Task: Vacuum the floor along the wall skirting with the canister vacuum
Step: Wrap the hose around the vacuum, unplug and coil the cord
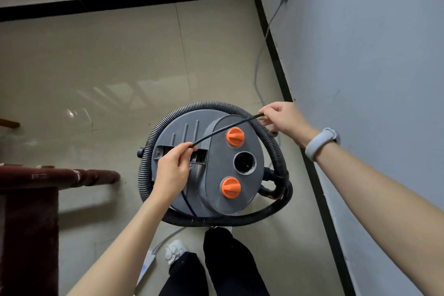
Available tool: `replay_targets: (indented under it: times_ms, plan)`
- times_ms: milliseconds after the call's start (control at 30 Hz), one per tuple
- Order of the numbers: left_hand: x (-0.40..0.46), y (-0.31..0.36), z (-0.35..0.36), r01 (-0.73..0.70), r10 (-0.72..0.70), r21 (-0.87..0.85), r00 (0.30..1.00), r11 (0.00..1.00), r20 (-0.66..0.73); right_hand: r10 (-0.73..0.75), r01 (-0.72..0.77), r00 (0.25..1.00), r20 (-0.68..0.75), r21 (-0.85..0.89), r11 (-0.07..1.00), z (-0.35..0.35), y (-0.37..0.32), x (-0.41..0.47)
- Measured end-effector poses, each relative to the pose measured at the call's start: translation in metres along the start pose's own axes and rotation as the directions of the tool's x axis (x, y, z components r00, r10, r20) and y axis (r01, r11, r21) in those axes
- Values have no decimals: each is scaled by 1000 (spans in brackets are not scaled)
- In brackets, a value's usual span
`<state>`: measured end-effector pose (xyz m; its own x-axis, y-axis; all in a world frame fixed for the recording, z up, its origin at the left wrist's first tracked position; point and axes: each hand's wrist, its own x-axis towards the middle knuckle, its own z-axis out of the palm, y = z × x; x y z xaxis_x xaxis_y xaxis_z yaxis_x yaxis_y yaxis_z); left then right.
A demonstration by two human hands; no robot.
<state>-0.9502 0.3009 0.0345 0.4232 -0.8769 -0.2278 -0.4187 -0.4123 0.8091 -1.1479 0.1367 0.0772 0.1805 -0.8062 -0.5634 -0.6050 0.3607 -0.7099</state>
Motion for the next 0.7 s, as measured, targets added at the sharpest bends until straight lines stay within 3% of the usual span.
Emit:
replay_targets:
  times_ms: [67,167,267,467,700]
  plan:
    - [2,-6,1,11,-11,26,1000,1000,3,0,9,999,51,-160,987,0,10,-1]
    - [6,-12,3,39,-40,55,999,998,13,-11,54,995,96,-465,883,-1,26,-3]
    - [8,-11,7,18,-19,59,1000,998,15,-44,95,994,97,-621,778,-2,37,-3]
    - [24,-11,20,65,-63,76,998,995,-28,-118,96,993,-1,-574,813,11,43,15]
    - [52,-37,12,188,-162,121,967,975,-196,-241,185,970,13,-682,707,56,19,71]
